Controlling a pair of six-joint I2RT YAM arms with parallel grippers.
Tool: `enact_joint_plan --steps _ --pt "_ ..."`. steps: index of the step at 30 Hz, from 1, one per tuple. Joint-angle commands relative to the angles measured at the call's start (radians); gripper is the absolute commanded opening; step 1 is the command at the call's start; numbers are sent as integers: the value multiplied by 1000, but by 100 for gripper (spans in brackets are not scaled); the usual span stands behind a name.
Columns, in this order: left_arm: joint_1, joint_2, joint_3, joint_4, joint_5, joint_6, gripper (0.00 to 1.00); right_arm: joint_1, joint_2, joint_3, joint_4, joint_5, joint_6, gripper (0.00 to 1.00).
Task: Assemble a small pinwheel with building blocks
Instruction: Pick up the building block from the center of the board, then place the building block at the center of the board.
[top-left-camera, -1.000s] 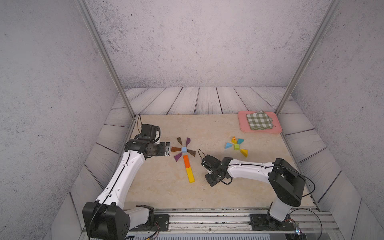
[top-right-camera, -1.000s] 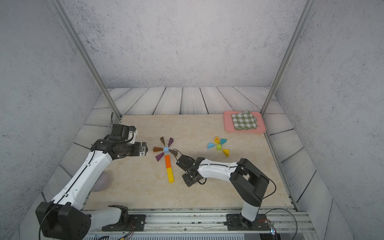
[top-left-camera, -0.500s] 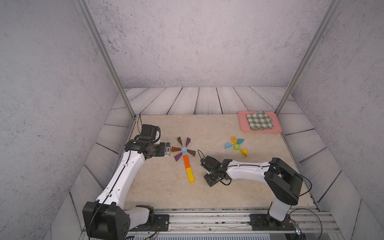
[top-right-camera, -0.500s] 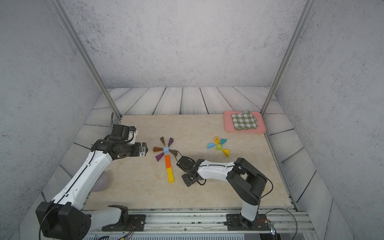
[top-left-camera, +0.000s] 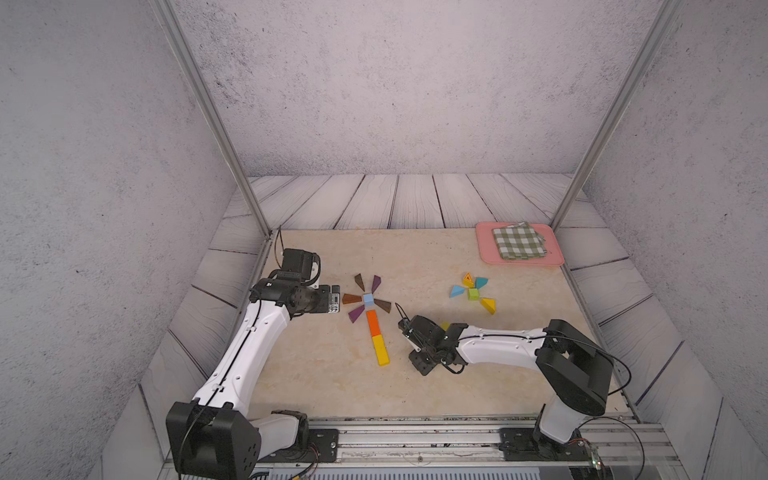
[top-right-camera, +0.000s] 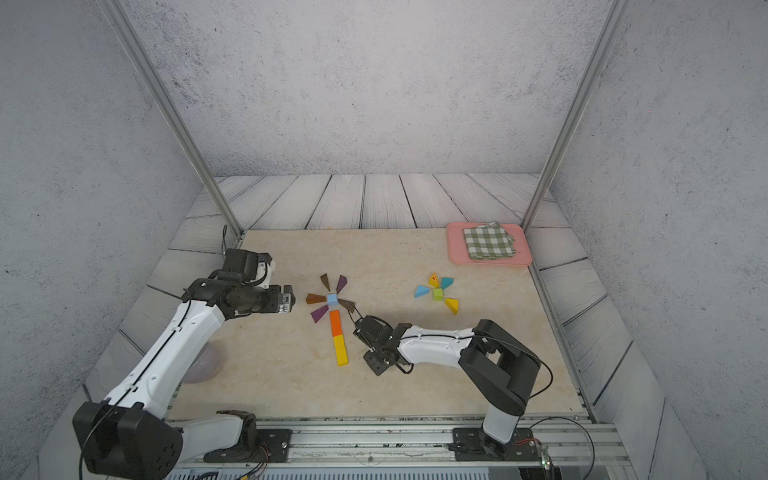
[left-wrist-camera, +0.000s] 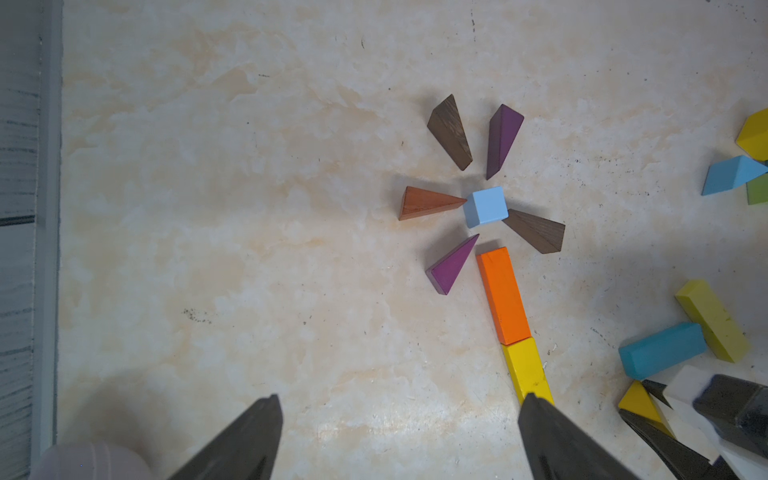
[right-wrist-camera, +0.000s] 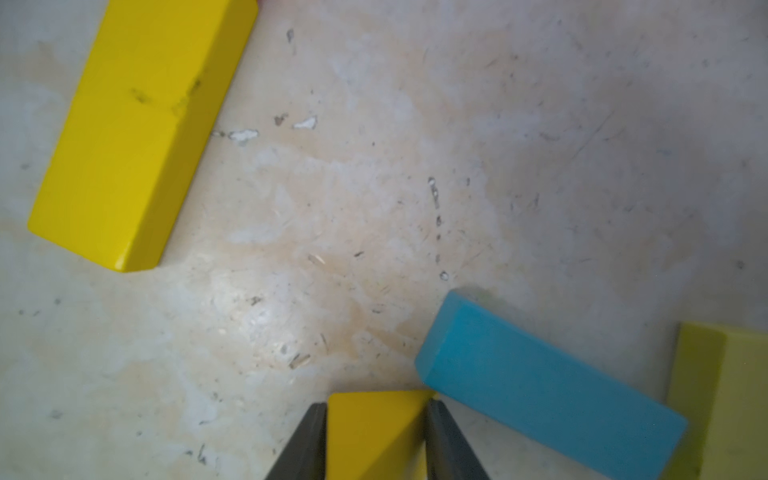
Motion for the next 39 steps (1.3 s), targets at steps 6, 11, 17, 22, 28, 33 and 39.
enact_joint_plan --steps 6,11,17,22,28,33,39 --pt "10 4 -9 -9 -6 12 96 -20 47 103 -368 -79 42 19" --pt "12 0 -8 -11 -6 11 96 -71 -2 153 -545 -124 67 5" --pt "14 -9 -9 -13 -7 14 96 -305 -34 201 -823 -138 84 6" --pt "15 -14 -8 -13 0 16 96 -457 -8 199 -807 -121 88 9" --pt "15 -20 -11 -11 -3 19 96 -533 61 186 -672 -147 77 13" --pt "16 -20 -11 -13 -9 21 96 -555 116 173 -610 -177 67 14" --pt "17 -18 -13 -13 -15 21 96 -558 169 184 -566 -183 73 22"
